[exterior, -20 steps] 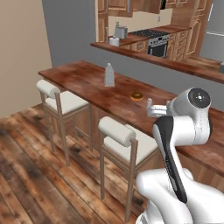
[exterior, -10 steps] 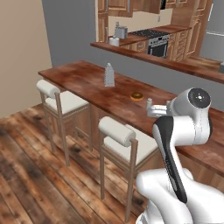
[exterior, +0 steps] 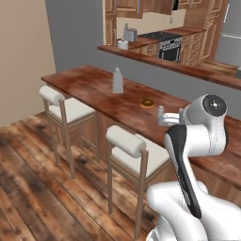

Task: Move the shaker and shaker from the cabinet to the dining counter.

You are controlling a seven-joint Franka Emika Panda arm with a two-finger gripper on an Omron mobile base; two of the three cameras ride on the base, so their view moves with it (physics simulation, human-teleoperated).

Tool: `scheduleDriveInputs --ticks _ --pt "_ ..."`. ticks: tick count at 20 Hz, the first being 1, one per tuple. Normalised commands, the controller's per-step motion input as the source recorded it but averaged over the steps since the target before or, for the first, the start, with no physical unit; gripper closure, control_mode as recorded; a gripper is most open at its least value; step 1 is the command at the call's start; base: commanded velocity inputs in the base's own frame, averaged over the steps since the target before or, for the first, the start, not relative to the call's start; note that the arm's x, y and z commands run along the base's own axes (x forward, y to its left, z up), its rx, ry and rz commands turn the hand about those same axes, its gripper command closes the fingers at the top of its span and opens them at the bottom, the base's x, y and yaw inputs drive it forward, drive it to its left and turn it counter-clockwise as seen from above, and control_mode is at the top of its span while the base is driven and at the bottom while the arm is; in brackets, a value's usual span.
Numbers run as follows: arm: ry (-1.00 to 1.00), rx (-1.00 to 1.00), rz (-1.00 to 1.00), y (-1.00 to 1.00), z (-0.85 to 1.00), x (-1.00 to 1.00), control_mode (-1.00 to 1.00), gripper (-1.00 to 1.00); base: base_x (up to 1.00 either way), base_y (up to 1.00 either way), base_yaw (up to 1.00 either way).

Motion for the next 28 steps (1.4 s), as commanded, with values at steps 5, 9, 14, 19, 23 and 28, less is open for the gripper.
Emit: scheduleDriveInputs --ticks 5,9,14,19,23,28 --pt "0.00 0.01 0.00 -0.02 -0.03 -0.04 -1.00 1.00 0.00 0.00 0.00" --pt "-0.01 0.00 0.02 -0.09 -0.15 -0.01 -1.00 1.00 0.00 0.00 0.00" --pt "0.00 0.00 0.17 -0.24 -0.02 0.07 -1.00 1.00 0.00 0.00 0.00" --pt "-0.05 0.00 0.23 -0.29 -0.01 0.15 -1.00 1.00 0.00 0.00 0.00" --pt "-0.08 0.00 0.28 -0.29 -0.01 0.31 -1.00 1.00 0.00 0.00 0.00" --pt "-0.21 0.00 0.22 -0.26 -0.06 0.27 -1.00 1.00 0.00 0.00 0.00"
